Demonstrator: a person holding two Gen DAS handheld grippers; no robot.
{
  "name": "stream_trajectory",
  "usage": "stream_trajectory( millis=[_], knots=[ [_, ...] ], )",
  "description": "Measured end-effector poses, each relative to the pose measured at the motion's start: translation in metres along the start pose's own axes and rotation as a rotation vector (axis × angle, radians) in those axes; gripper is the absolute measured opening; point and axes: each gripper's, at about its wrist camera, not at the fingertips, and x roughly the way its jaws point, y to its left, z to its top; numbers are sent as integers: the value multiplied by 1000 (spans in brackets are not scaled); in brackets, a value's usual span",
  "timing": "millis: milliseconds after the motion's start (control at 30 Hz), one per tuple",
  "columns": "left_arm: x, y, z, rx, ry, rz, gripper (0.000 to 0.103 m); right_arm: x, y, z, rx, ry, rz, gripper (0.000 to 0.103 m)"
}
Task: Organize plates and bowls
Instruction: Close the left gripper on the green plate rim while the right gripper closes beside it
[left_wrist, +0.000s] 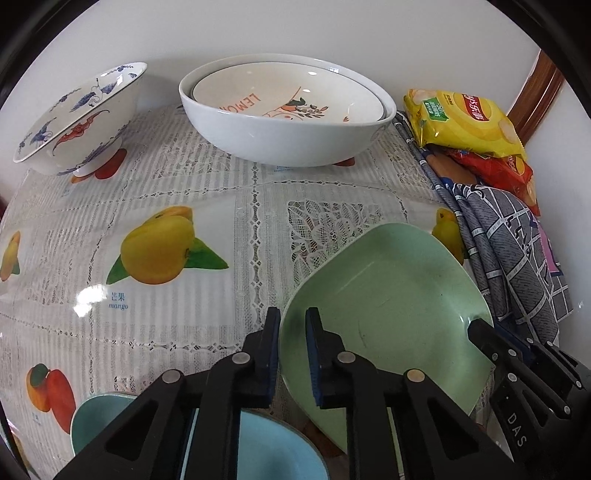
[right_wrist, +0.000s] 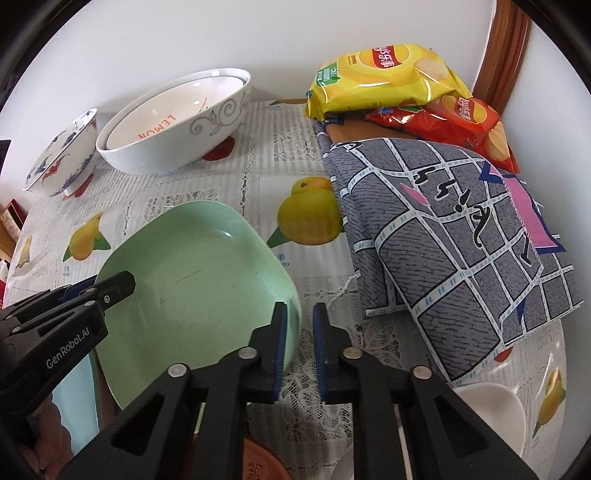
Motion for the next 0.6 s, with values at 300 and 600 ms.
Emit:
stream_trajectory(
  millis=[300, 600],
  knots=[
    [-15, 5, 1, -16, -39, -36, 9, -11, -7, 3, 48, -55, 15, 4],
    [-53, 8, -4, -21, -93, -72, 9, -51, -10, 0, 77, -130, 43, 4]
  ],
)
